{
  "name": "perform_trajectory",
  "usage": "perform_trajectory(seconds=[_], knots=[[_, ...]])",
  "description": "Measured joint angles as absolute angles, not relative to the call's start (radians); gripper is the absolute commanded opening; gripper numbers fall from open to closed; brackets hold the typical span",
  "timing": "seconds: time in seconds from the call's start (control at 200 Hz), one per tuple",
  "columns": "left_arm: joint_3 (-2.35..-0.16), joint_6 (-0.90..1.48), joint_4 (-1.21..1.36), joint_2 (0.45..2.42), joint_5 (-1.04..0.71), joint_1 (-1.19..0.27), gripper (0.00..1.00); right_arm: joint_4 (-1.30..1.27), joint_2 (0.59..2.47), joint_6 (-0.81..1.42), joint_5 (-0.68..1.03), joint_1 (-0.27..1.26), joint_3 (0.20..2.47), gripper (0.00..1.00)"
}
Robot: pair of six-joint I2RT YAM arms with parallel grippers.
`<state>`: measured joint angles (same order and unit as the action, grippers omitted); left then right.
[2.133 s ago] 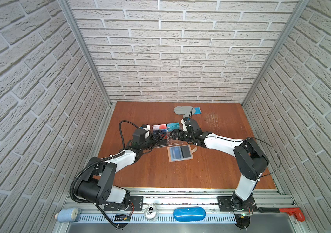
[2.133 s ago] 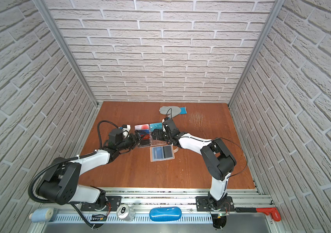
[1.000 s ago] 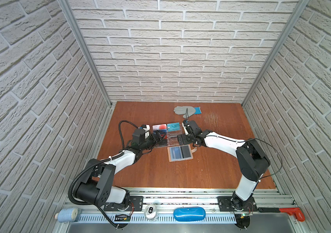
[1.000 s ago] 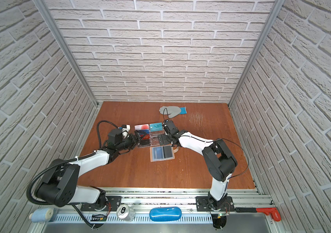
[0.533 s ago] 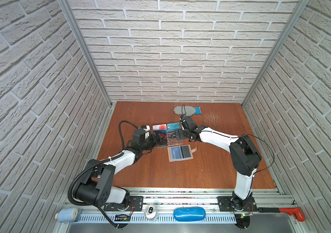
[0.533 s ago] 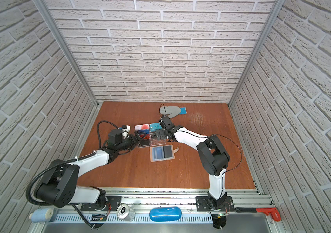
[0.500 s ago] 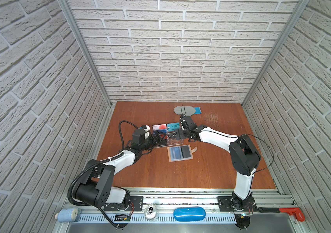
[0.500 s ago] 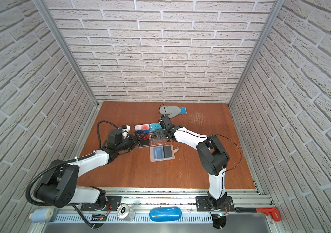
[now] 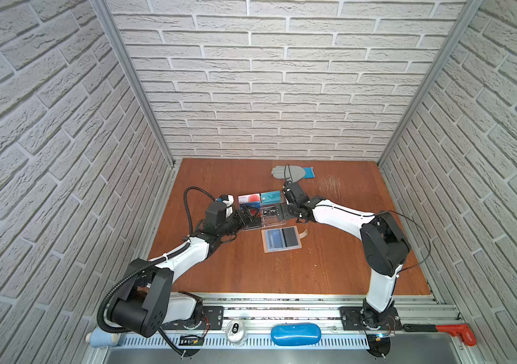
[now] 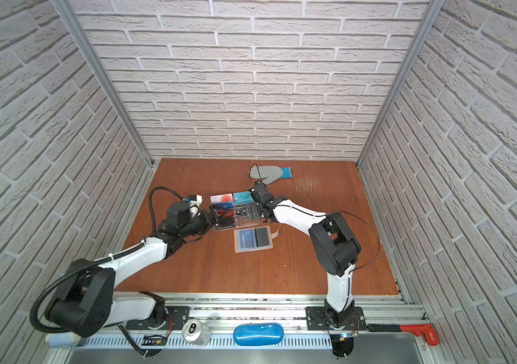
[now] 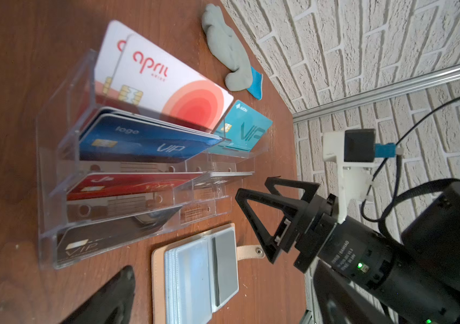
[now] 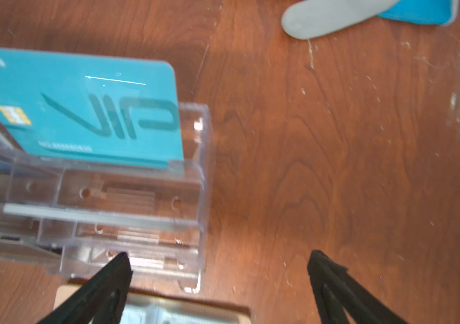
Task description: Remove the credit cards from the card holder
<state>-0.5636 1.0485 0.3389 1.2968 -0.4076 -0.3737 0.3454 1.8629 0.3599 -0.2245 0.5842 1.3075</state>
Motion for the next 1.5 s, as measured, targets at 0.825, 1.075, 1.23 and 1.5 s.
perform_trajectory(seconds=[0.825,1.075,1.23,1.5], knots=[[-0.564,1.024,0.275,1.266,-0.178,-0.718,0.98,0.316,1.475,0.454,0.046,0.495,0.862,0.99],[-0.509,1.06,0.373,1.295,-0.138,-0.725,0.98,0.297,1.477,0.449,0.05,0.495,0.851,0.95],[-0.497,1.089,0.418,1.345,-0.136,-0.726,0.98,0.282,1.491,0.45,0.06,0.495,0.847,0.88],[-0.498,1.138,0.508,1.437,-0.147,-0.719,0.98,0.28,1.52,0.454,0.084,0.495,0.847,0.8]])
